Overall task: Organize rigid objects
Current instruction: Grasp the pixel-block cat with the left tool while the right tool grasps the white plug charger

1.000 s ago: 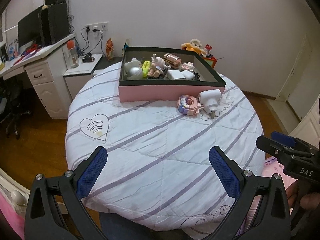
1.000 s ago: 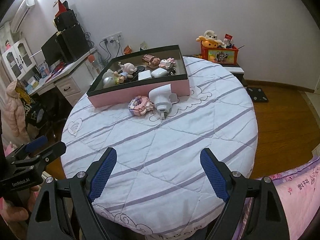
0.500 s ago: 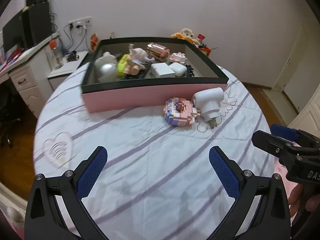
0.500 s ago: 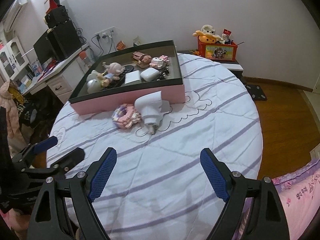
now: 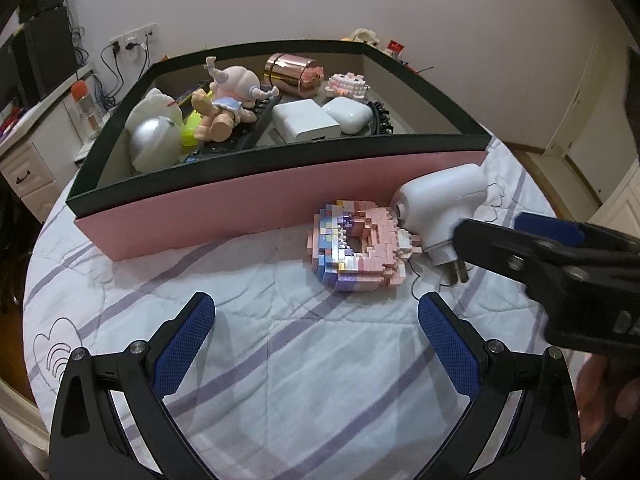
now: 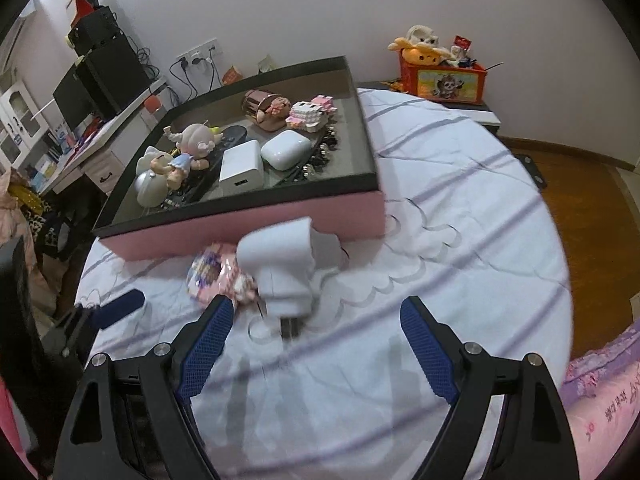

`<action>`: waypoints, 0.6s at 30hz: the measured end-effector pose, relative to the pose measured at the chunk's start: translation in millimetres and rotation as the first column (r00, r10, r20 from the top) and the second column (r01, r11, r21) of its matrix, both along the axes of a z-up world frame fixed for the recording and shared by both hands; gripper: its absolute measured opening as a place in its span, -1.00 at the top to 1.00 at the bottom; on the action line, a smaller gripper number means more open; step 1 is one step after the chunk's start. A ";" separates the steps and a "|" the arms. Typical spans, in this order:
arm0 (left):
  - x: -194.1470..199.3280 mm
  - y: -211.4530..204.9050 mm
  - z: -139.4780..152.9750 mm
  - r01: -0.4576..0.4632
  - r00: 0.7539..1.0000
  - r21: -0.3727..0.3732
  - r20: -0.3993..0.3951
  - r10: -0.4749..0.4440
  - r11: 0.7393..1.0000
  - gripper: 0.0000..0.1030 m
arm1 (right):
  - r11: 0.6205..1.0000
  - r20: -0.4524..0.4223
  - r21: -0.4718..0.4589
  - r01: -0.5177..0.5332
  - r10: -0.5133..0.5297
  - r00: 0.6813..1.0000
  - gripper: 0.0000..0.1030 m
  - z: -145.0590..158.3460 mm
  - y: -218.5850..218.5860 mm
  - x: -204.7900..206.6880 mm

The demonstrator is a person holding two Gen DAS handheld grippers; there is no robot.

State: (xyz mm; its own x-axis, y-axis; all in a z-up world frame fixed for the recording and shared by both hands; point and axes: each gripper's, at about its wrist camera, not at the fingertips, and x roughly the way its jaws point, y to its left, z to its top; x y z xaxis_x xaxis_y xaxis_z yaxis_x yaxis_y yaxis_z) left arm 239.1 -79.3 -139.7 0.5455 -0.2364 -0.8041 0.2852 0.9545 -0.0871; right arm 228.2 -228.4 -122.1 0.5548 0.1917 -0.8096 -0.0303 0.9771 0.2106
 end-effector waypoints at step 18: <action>8.1 -1.1 -7.8 -0.002 1.000 -0.002 -0.010 0.002 1.000 -0.99 | 0.999 0.025 -0.023 -0.037 0.038 0.999 0.13 -20.4 9.4 21.7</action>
State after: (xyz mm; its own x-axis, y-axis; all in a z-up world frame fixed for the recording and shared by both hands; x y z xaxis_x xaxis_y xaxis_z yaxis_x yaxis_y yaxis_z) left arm 247.2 -80.4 -147.5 0.5375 -0.2375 -0.8091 0.2827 0.9547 -0.0924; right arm 249.9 -219.0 -142.5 0.5676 0.1947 -0.7999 -0.0721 0.9797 0.1873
